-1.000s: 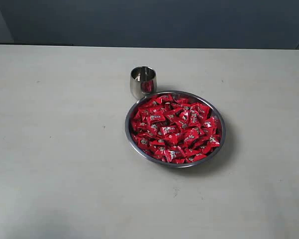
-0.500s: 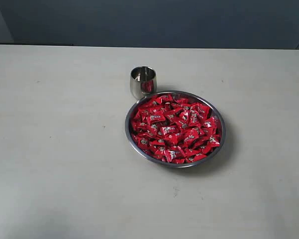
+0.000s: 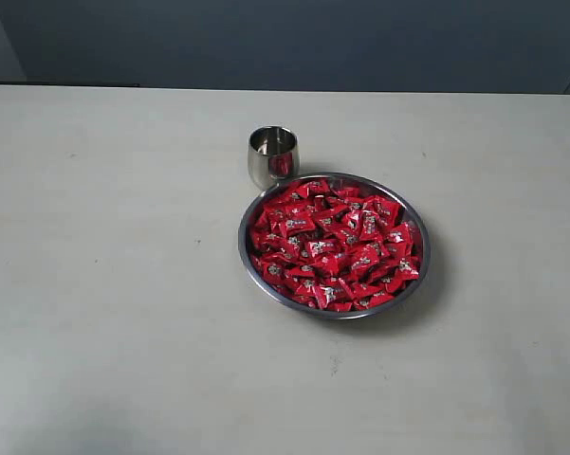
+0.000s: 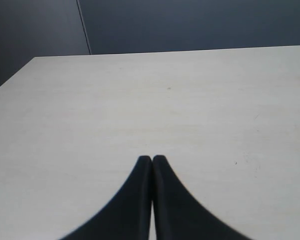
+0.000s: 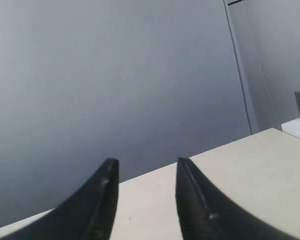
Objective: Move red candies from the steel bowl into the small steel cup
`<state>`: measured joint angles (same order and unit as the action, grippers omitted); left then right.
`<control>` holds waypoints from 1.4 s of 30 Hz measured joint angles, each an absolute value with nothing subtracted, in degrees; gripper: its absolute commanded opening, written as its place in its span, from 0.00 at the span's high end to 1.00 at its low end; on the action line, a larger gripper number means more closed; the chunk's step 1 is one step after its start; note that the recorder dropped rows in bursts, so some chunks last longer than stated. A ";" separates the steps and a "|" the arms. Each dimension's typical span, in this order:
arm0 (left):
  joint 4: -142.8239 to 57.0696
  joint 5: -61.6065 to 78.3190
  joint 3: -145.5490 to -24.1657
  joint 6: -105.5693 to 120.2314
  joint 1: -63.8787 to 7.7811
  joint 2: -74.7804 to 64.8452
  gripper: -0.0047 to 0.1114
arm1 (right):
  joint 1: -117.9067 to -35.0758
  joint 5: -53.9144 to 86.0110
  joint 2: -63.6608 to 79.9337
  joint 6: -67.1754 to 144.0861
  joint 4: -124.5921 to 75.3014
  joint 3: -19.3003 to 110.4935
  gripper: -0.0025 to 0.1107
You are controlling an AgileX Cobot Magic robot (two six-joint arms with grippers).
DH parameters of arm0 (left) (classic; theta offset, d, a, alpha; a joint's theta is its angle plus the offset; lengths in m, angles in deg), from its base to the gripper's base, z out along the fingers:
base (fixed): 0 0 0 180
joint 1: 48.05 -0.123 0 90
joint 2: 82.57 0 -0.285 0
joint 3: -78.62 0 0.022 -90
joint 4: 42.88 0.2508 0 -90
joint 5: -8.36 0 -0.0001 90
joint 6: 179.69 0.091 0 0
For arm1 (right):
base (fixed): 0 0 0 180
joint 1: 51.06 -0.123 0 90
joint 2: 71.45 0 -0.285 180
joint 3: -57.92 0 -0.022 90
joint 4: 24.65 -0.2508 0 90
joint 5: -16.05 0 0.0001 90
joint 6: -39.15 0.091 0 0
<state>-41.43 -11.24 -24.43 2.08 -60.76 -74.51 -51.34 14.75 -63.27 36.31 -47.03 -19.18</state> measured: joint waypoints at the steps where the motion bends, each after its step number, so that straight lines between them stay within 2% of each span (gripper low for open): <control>1: -41.43 -11.24 -24.43 2.08 -60.76 -74.51 0.96 | -51.34 14.75 -63.37 36.46 -47.14 -19.18 0.64; 18: -41.43 -11.24 -24.43 2.08 -60.76 -74.51 0.96 | -51.34 6.86 -63.37 37.62 -61.01 -19.18 0.65; 21: -41.43 -11.24 -24.43 2.08 -60.76 -74.51 0.96 | -51.34 9.08 -63.37 37.72 -62.79 -19.18 0.73; 26: -41.43 -11.24 -24.43 2.08 -60.76 -74.51 0.96 | -51.34 11.04 -63.24 37.72 -63.58 -19.18 0.98; 36: -41.43 -11.24 -24.43 2.08 -60.76 -74.51 0.96 | -51.34 10.76 -57.44 37.82 -64.17 -18.42 0.98; 42: -41.43 -11.24 -24.43 2.08 -60.76 -74.51 0.96 | -51.34 18.65 -45.97 37.82 -60.07 -5.98 0.97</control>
<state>-41.43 -11.24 -24.43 2.08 -60.76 -74.51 -51.34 18.65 -45.97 37.82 -60.07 -5.98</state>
